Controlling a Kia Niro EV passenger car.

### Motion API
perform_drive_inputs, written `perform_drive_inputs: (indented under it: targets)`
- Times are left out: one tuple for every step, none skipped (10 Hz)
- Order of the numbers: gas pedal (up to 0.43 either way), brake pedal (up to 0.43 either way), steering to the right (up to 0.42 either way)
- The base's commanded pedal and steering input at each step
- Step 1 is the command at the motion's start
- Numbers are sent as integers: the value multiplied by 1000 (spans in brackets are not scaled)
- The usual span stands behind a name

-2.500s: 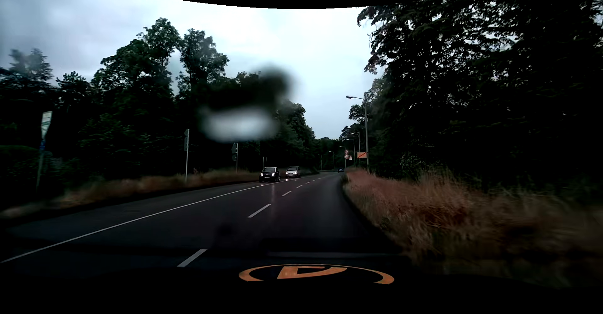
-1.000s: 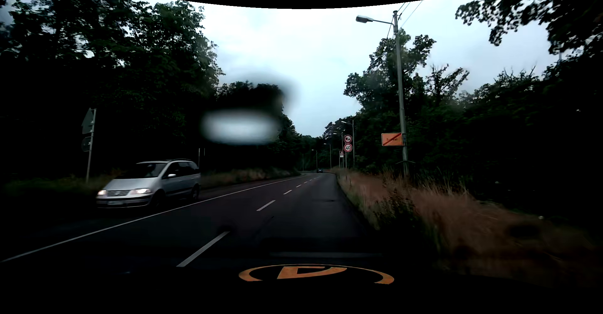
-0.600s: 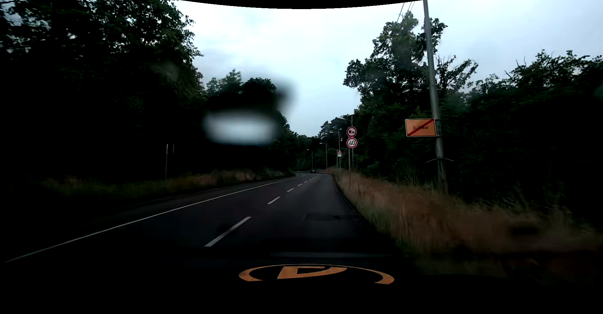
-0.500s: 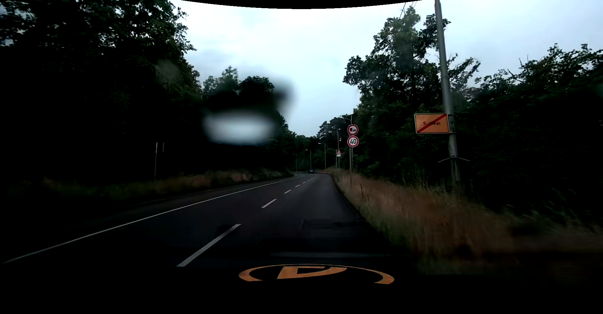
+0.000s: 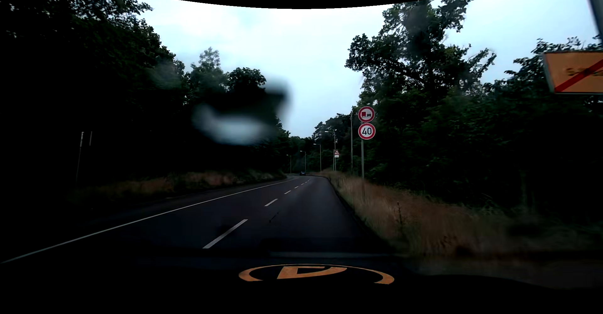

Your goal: Follow the waypoints while adhering to traffic rules and regulations

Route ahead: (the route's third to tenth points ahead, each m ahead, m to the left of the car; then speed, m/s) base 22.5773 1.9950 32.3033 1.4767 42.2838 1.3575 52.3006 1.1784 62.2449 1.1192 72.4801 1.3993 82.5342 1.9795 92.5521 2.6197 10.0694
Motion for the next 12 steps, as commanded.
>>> perform_drive_inputs:
  targets:
    - [138,0,17]
    - [157,0,17]
    - [157,0,15]
    - [157,0,9]
    - [169,0,2]
    - [169,0,2]
    - [177,0,6]
    - [177,0,10]
    - [177,0,10]
    - [177,0,5]
    - [177,0,1]
    - [177,0,1]
